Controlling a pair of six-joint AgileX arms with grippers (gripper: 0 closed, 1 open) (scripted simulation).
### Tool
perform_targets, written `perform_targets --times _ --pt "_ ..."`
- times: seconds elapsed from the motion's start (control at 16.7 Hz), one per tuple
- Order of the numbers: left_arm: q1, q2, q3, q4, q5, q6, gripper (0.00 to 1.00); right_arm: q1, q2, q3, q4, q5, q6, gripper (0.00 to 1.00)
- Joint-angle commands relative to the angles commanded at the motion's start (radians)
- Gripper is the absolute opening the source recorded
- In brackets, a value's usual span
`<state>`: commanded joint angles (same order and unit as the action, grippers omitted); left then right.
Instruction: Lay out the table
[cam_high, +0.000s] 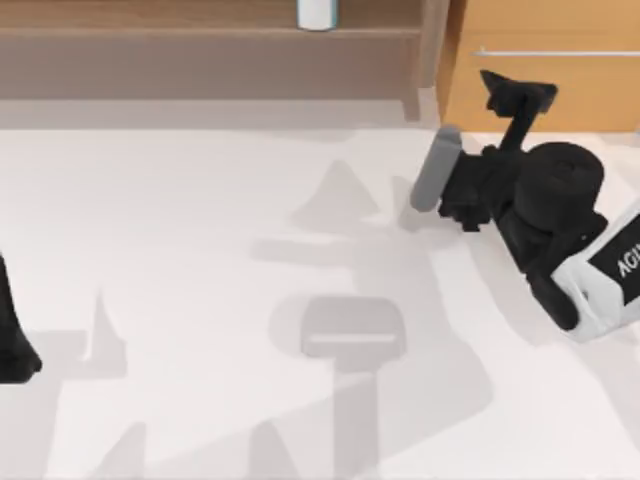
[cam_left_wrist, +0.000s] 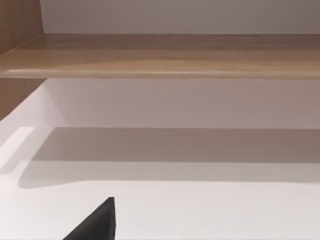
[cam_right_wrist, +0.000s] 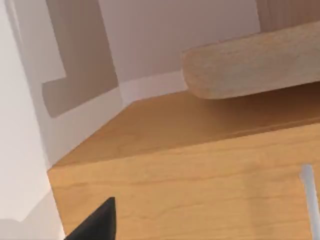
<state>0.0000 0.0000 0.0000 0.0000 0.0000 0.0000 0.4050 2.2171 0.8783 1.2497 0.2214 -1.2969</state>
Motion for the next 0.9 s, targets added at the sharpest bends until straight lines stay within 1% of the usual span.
perform_targets --times 0.18,0.36,0.6,0.72,0.9 --pt "0.0 0.0 0.0 0.0 0.0 0.0 1.0 0.156 0.002 0.021 -0.059 0.011 0.198 1.0" --pt "0.0 0.0 0.0 0.0 0.0 0.0 1.0 0.256 0.003 0.05 -0.121 0.052 0.385 1.0" --pt "0.0 0.0 0.0 0.0 0.0 0.0 1.0 0.285 -0.001 0.17 -0.177 0.148 0.601 1.0" --pt "0.0 0.0 0.0 0.0 0.0 0.0 1.0 0.298 0.02 0.279 -0.244 0.209 0.735 1.0" --pt "0.0 0.0 0.0 0.0 0.0 0.0 1.0 0.331 0.071 0.498 -0.399 0.304 0.96 1.0"
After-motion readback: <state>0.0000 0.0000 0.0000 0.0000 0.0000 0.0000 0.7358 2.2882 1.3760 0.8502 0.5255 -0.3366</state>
